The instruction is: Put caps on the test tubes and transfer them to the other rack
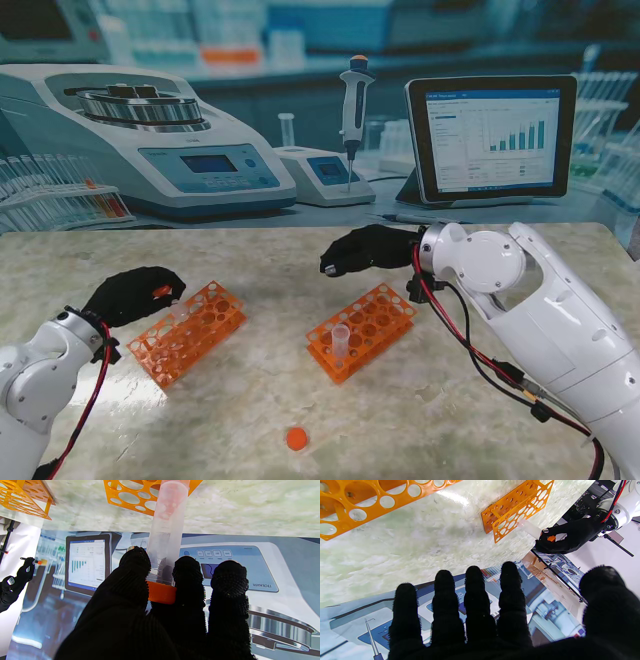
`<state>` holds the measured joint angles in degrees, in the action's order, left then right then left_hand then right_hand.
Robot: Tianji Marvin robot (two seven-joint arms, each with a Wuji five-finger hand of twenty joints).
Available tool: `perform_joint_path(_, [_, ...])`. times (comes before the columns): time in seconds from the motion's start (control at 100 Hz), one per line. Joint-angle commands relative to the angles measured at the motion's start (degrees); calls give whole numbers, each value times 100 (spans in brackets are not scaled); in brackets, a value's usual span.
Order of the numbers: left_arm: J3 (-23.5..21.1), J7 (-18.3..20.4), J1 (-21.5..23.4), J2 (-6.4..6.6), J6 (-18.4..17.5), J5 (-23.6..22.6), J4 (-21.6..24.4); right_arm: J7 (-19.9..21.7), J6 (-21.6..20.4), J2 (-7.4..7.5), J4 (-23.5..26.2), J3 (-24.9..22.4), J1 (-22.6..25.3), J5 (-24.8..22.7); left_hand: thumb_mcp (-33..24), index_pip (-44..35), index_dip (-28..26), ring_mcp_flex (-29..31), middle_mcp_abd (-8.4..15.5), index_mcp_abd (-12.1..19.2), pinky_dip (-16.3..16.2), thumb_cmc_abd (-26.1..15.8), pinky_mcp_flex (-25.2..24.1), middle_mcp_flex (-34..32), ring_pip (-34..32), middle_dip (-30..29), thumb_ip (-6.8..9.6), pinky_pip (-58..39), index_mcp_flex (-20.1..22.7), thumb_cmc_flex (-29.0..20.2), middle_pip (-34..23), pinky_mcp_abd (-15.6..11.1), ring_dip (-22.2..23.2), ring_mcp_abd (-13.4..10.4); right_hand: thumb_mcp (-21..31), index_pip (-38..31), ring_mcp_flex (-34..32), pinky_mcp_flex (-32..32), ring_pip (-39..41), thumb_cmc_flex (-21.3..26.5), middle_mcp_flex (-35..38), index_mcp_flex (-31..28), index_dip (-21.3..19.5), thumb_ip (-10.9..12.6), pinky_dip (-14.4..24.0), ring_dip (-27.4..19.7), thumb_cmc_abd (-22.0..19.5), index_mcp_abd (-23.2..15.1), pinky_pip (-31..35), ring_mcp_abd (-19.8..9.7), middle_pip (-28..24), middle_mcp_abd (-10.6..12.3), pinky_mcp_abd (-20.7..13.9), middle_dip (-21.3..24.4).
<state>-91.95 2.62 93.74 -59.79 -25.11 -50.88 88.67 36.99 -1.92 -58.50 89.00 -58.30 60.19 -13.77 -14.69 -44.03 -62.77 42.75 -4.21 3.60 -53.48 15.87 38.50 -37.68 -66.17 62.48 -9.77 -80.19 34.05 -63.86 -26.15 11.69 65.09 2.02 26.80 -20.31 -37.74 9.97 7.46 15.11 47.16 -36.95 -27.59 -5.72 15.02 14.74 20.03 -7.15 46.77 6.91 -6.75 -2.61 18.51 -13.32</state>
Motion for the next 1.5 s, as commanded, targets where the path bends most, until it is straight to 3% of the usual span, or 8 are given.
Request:
perform_joint_path(0.0, [25, -3, 42, -4, 17, -57, -91, 25, 1, 10, 35, -4, 49, -15, -1776, -3439, -895, 57, 313, 647, -265, -1075, -27, -919, -85, 339, 535, -210, 1242, -1011, -1372, 126, 78, -654, -113, -80, -38, -84, 8, 34, 18, -182, -81, 42, 28, -12, -214, -36, 13, -107, -8, 157, 112, -26])
perform_joint_path(0.56, [144, -15, -47, -17, 103, 80, -235, 71, -9, 24, 43, -21, 55, -20, -1783, -3439, -886, 48, 307, 644, -267, -1075, -43, -916, -71, 337, 532, -204, 1236, -1011, -1365, 138, 85, -637, -126, -75, -30, -92, 7, 35, 18, -177, -83, 43, 33, -12, -236, -33, 0, -104, -8, 148, 111, -29])
perform_joint_path(0.89, [1, 477, 126, 25, 103, 244, 86, 79, -29, 26, 29, -27, 50, -20, -1785, -3422, -875, 65, 292, 626, -241, -1074, -8, -923, -68, 334, 536, -200, 1223, -1011, -1355, 100, 76, -653, -134, -75, -15, -97, 1, 42, 10, -175, -85, 45, 37, -14, -253, -29, -3, -104, -5, 145, 104, -29])
perform_joint_path(1.25, [-41, 327, 165, 18, 50, 116, 35, 90, -20, 30, 35, -37, 63, -23, -1787, -3289, -805, 64, 268, 613, -223, -1029, -40, -921, -18, 330, 523, -165, 1199, -1011, -1305, 147, 51, -573, -145, -70, -15, -95, 4, 45, 3, -167, -84, 45, 41, -14, -258, -23, -7, -101, -3, 143, 113, -29])
perform_joint_path(1.35, [-9, 366, 172, 11, 128, 219, 35, 90, -27, 29, 29, -30, 55, -22, -1757, -2419, -186, 48, 180, 453, -236, -916, -302, -896, 207, 304, 475, 4, 1042, -1009, -1028, 329, 1, -326, -149, -69, -8, -98, 1, 42, 8, -170, -85, 45, 43, -15, -262, -30, -8, -92, -5, 146, 106, -30])
perform_joint_path(1.49, [43, 428, 146, 13, 164, 316, -18, 90, -36, 29, 13, -14, 49, -20, -1497, -706, 1520, 70, 52, 227, -148, -404, -593, -885, 1107, 50, 461, 392, 824, -1008, -16, 417, -229, 57, -150, -69, -11, -100, 2, 59, 7, -169, -85, 47, 43, -15, -269, -35, -12, -102, -5, 140, 106, -30])
